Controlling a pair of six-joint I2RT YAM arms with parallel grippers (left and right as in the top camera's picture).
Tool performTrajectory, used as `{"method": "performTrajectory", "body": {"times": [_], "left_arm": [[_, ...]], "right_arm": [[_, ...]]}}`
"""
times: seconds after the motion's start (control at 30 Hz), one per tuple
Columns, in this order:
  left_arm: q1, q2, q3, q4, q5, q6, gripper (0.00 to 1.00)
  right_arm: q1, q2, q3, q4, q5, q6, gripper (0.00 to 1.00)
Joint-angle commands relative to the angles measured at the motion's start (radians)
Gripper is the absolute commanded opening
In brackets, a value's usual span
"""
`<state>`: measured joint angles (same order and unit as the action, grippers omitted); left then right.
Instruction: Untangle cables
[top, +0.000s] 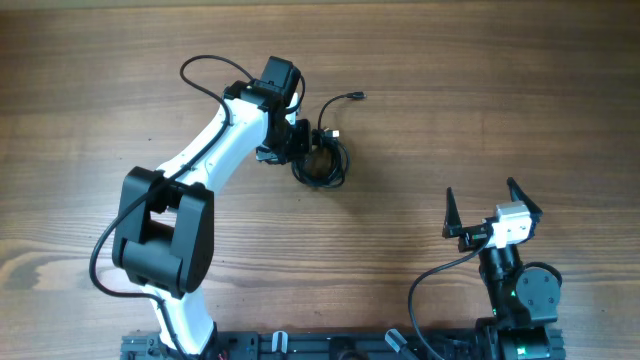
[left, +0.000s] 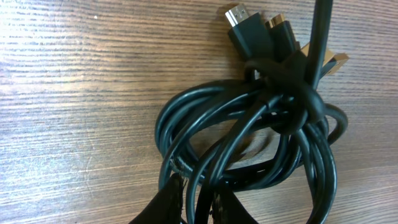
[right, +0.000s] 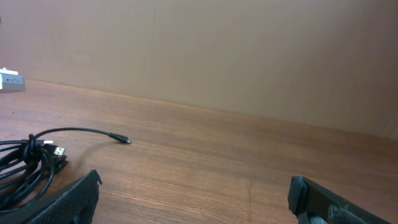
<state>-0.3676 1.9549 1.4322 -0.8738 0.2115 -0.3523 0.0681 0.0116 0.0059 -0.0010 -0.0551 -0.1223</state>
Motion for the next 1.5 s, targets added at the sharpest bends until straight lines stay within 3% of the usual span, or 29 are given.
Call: {"method": "performTrajectory", "body": {"times": [0.0,0.3,0.4,0.7,1.1,1.47], "left_arm": [[-0.001,0.013,-0.01,0.011,0.012,0.005,0.16],[-0.001,0.013,-0.01,0.044,0.012,0.005,0.13],[-0.002,0.013,-0.01,0.043,0.012,0.005,0.04],[-0.026,0.013,-0.01,-0.009,0.008,0.005,0.04],[-0.027,0.013,-0.01,0.073,-0.071,0.001,0.04],[-0.028,0.013,-0.01,0.027,-0.091,0.005,0.04]], "right_arm": [[0.005,-0.007,-0.001,0.002,0.003,-0.009,1.0],[0.005,-0.007,-0.001,0.002,0.003,-0.009,0.99],[0.005,-0.007,-0.001,0.002,0.003,-0.008,1.0],[0.005,-0.007,-0.001,0.002,0.003,-0.008,1.0],[0.005,-0.007,-0.001,0.002,0.003,-0.009,1.0],[0.005,-0.007,-0.001,0.002,0.003,-0.008,1.0]]}}
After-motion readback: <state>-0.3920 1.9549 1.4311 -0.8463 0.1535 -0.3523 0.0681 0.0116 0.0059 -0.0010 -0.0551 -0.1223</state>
